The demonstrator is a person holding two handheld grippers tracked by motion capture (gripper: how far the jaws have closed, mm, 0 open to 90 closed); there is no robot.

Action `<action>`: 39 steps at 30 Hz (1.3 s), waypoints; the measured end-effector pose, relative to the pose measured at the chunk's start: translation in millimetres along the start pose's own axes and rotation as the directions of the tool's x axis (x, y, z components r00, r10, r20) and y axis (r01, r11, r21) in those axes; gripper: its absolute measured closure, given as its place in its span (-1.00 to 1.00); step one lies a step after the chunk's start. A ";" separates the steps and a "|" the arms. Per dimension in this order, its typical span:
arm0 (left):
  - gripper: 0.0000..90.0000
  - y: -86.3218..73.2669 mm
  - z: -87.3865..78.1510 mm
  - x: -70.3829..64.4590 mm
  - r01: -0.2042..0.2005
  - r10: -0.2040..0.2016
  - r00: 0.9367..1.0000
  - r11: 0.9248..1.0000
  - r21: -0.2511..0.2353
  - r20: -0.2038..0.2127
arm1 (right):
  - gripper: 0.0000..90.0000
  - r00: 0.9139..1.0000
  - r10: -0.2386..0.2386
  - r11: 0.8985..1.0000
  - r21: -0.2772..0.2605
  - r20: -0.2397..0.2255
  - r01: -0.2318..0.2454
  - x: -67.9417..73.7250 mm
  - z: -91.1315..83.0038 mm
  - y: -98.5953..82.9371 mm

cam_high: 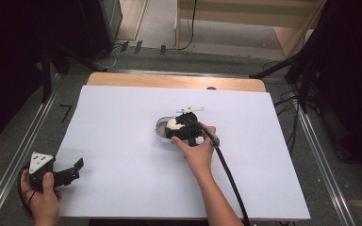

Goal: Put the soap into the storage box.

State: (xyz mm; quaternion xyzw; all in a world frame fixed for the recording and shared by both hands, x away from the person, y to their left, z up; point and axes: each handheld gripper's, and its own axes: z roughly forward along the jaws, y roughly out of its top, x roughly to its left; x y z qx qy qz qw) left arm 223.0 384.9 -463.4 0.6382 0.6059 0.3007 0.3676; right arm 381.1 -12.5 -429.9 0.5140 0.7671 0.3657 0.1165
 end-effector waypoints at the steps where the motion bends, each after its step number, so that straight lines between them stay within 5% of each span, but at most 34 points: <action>1: -0.99 0.0 0.0 0.0 0.000 0.000 1.000 1.000 0.000 0.000 | -0.44 1.000 -0.002 1.000 0.002 0.000 0.002 -0.1 0.4 0.0; 39: -0.99 0.1 -0.1 0.1 0.000 0.000 1.000 1.000 0.002 0.001 | -0.46 1.000 0.010 1.000 0.001 -0.006 -0.010 -4.2 0.9 1.4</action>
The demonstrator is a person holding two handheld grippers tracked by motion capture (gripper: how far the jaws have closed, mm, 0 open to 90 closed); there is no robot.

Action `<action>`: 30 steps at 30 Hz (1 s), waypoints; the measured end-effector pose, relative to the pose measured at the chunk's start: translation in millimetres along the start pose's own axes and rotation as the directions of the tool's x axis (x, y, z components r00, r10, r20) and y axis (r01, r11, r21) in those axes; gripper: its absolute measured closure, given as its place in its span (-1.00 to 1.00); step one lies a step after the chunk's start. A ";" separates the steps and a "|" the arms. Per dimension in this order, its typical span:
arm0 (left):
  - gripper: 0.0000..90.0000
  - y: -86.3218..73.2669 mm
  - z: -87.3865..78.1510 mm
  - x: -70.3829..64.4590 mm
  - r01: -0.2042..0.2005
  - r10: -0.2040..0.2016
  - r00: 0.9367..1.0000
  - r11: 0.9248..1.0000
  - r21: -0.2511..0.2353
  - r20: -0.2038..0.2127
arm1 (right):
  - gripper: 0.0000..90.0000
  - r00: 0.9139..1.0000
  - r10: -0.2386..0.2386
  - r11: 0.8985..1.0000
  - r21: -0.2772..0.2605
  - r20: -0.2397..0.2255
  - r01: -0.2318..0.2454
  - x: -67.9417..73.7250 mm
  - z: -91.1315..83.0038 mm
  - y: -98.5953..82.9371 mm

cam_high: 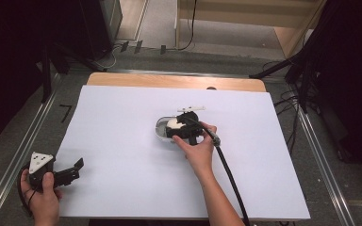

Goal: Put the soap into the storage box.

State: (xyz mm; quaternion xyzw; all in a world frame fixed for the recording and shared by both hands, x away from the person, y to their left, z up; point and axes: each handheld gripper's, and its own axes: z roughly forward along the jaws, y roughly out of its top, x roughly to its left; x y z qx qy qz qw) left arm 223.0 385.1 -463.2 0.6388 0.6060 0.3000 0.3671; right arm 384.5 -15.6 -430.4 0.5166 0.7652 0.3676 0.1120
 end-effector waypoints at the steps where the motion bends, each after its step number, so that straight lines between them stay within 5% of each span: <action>1: -0.99 0.0 0.0 0.0 0.001 -0.001 1.000 1.000 0.000 0.000 | -0.46 1.000 0.001 1.000 -0.001 -0.001 -0.001 -0.2 -0.3 0.2; 30: -0.99 -0.2 -0.1 0.2 0.006 -0.006 1.000 1.000 -0.005 -0.004 | -0.39 1.000 0.016 0.998 -0.059 0.001 -0.016 -10.2 -21.2 5.9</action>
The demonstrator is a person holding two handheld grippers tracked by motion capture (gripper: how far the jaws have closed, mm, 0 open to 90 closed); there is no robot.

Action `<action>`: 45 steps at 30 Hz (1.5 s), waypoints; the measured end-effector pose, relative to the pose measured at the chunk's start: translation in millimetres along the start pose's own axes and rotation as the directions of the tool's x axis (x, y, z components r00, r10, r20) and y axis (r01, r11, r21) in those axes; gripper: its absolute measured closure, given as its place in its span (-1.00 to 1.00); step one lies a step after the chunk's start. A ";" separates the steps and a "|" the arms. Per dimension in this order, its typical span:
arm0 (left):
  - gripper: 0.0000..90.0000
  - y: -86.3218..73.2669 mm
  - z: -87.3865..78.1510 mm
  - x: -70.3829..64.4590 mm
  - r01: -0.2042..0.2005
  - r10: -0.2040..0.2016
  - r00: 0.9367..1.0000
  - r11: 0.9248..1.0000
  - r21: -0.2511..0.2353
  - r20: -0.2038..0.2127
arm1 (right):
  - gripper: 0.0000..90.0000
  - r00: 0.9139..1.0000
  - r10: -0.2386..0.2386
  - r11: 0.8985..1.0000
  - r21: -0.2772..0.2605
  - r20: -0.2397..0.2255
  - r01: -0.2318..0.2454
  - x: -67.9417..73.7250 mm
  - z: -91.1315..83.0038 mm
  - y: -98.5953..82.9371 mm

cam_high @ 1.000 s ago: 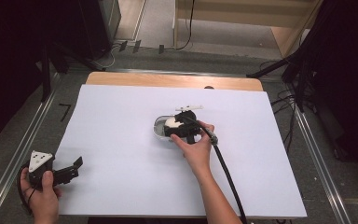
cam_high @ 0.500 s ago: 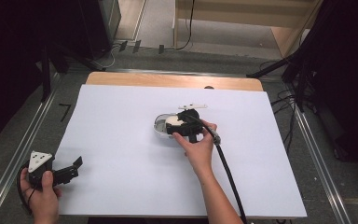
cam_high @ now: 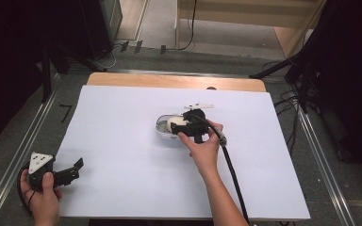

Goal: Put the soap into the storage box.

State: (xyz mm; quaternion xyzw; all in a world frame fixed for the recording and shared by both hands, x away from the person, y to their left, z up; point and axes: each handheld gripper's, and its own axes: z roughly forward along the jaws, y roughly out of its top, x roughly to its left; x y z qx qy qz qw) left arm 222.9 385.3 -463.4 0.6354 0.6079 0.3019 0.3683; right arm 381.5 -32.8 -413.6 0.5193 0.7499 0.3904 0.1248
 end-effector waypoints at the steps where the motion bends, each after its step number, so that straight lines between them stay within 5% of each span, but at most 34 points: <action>1: -0.99 0.0 -0.1 0.1 0.000 0.000 1.000 1.000 0.001 0.001 | -0.38 1.000 0.000 1.000 -0.002 0.000 0.000 -1.0 -0.8 0.1; 20: -0.99 0.0 0.2 -0.5 -0.003 0.003 1.000 1.000 0.001 -0.002 | -0.42 0.999 0.029 0.999 -0.025 0.025 -0.028 -26.0 -15.6 -6.2; 26: -0.99 0.0 0.2 -0.5 -0.004 0.004 1.000 1.000 0.002 -0.003 | -0.72 0.999 0.024 0.999 -0.036 0.037 -0.023 -34.6 -21.7 -9.9; 29: -0.99 0.0 0.2 -0.6 -0.003 0.003 1.000 1.000 0.002 -0.003 | -0.72 0.999 0.036 0.999 -0.040 0.019 -0.035 -40.3 -25.4 -12.2; 31: -0.99 0.0 0.2 -0.6 -0.003 0.003 1.000 1.000 0.002 -0.003 | -0.71 0.997 0.049 0.998 -0.045 0.055 -0.047 -44.0 -27.7 -13.6; 34: -0.99 0.0 0.1 -0.6 -0.004 0.004 1.000 1.000 0.002 -0.003 | -0.71 0.996 0.084 0.995 -0.060 0.036 -0.082 -52.2 -32.1 -17.0; 45: -0.99 0.0 0.1 -0.3 -0.005 0.005 1.000 1.000 0.001 -0.002 | -0.71 0.988 0.079 0.995 -0.064 0.131 -0.071 -72.8 -43.1 -29.6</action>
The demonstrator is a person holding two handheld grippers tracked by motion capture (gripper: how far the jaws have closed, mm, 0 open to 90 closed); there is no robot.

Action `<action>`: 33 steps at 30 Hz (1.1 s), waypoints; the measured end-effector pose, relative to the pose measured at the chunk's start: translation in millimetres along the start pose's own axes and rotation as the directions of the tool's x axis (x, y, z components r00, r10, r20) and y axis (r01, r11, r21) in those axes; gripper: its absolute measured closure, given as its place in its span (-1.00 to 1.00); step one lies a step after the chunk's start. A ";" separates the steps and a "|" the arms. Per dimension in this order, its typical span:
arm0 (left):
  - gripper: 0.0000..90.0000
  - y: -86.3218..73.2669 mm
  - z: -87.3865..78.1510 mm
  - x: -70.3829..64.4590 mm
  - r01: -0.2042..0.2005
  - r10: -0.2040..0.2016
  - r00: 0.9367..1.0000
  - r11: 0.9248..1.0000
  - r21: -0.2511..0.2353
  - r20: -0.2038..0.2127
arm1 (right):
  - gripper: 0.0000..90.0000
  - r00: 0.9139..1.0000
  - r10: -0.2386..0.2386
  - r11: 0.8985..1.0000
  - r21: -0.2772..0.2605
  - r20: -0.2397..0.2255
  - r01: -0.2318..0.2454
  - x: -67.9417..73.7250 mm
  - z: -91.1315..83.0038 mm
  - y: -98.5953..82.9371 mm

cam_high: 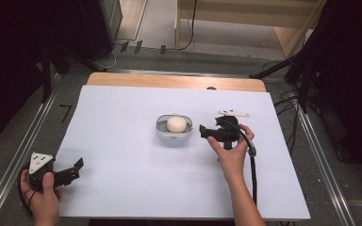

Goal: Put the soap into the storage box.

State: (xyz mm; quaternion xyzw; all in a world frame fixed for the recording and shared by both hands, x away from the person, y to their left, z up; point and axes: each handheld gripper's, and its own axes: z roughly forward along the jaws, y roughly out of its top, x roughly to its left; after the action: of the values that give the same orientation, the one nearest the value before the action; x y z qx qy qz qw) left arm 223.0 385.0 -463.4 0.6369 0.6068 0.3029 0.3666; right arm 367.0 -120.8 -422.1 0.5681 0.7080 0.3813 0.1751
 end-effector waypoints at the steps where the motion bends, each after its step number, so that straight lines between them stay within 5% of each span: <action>1: -0.99 0.0 0.0 -0.1 0.001 -0.001 1.000 1.000 0.000 0.000 | -0.71 1.000 0.007 1.000 -0.006 -0.003 -0.007 -4.3 -2.2 -1.9; 7: -0.99 0.0 -0.1 -0.1 0.001 -0.001 1.000 1.000 0.000 -0.001 | -0.71 1.000 0.019 0.999 -0.025 -0.008 -0.019 -14.4 -6.6 -7.7; 10: -0.99 0.1 -0.1 -0.2 0.000 0.000 1.000 1.000 0.002 -0.001 | -0.71 0.999 -0.021 1.000 -0.017 0.024 0.022 -16.3 -8.8 -12.9; 26: -0.99 0.0 -0.1 -0.3 0.001 -0.001 1.000 1.000 0.002 -0.002 | -0.71 1.000 0.019 0.999 -0.029 0.021 -0.018 -42.7 -20.4 -32.0; 33: -0.99 0.0 -0.1 -0.4 0.001 -0.001 1.000 1.000 0.002 -0.002 | -0.71 1.000 0.001 1.000 -0.025 0.025 -0.001 -47.7 -23.1 -38.9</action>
State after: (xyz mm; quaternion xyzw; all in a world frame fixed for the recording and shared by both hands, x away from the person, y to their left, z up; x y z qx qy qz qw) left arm 222.9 384.6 -463.3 0.6368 0.6076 0.3028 0.3656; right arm 339.2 -175.9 -444.6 0.5711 0.7006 0.3828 0.1909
